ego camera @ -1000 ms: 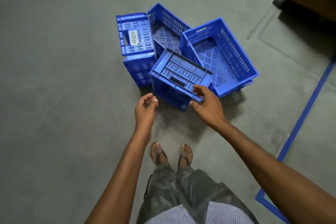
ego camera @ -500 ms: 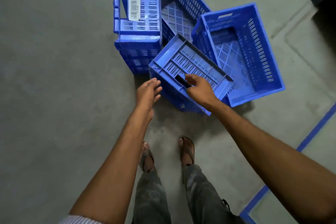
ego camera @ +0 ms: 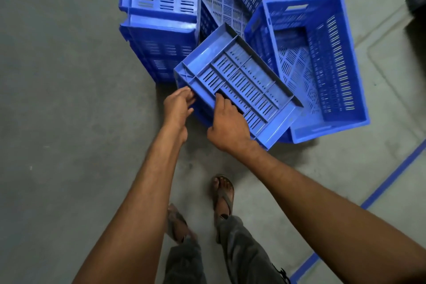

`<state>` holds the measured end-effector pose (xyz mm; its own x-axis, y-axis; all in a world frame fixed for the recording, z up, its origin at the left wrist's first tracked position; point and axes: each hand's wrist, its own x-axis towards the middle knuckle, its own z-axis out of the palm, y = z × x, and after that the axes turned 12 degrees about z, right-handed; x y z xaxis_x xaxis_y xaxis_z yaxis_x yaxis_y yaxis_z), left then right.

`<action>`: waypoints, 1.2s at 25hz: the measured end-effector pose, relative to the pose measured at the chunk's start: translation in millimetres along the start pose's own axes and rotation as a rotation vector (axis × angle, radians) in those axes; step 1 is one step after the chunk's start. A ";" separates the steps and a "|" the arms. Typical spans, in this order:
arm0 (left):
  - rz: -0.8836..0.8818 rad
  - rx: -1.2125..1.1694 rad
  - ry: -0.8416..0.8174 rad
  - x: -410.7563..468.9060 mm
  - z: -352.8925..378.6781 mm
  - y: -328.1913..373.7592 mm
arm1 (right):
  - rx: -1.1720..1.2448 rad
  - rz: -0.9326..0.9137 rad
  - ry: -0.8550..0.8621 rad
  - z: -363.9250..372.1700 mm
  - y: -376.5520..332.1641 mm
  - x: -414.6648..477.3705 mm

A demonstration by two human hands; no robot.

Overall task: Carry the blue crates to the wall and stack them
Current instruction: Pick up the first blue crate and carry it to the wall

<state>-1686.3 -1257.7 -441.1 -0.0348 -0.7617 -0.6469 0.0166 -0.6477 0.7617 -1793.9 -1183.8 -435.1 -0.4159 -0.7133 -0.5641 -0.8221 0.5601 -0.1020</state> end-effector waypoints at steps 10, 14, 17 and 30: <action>0.010 -0.035 -0.056 -41.9 -40.7 3.3 | 0.225 0.086 0.132 -88.1 4.1 -19.2; 0.023 0.071 0.126 -78.7 -61.6 -9.1 | 0.286 0.110 0.193 -144.9 -2.6 -81.5; -0.034 0.232 0.268 -122.4 -92.8 -10.5 | 0.366 0.119 0.221 -184.5 -13.3 -141.2; -0.090 -0.211 0.306 -203.5 -232.2 23.4 | 0.953 0.013 -0.053 -313.2 9.4 -230.0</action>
<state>-1446.9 -1121.5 -299.8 0.2540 -0.6508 -0.7156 0.2335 -0.6767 0.6983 -1827.7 -1146.5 -49.7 -0.3852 -0.6977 -0.6041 -0.1450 0.6922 -0.7070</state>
